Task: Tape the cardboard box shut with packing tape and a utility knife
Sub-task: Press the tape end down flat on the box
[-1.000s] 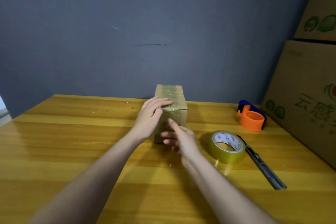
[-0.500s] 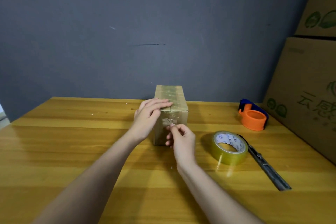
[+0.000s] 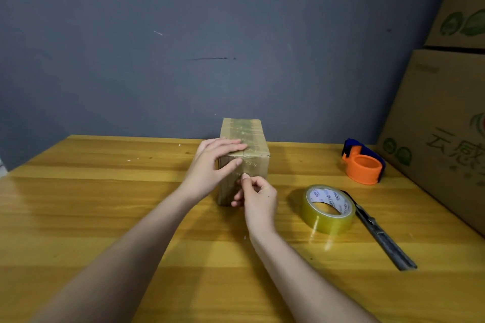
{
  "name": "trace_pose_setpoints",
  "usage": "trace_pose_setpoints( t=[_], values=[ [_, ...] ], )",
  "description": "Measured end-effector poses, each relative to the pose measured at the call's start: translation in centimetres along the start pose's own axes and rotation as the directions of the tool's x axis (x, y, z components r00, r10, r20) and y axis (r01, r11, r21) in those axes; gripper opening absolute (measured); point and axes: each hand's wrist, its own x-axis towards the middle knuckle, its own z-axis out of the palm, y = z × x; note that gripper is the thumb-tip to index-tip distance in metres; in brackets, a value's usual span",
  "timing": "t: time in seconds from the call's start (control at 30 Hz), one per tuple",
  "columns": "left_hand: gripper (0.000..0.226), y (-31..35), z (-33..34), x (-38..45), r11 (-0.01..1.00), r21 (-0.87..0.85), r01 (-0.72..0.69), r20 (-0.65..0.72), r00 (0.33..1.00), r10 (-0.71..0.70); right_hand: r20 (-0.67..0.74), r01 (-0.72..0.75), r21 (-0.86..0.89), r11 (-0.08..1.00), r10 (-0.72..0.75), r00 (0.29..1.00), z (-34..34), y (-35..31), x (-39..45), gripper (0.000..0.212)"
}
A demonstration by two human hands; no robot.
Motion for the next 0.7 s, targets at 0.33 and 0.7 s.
trace_pose_setpoints(
  t=[0.33, 0.7],
  values=[
    [0.059, -0.2, -1.0, -0.2, 0.979, 0.182, -0.096, 0.113, 0.991, 0.077, 0.216, 0.165, -0.488, 0.857, -0.065, 0.974, -1.3, -0.8, -0.3, 0.030],
    [0.054, 0.3, -2.3, -0.4, 0.997, 0.065, 0.044, 0.118, 0.992, -0.052, 0.312, 0.589, -0.690, 0.421, -0.561, 0.767, -2.4, -4.2, 3.6, 0.050]
  ],
)
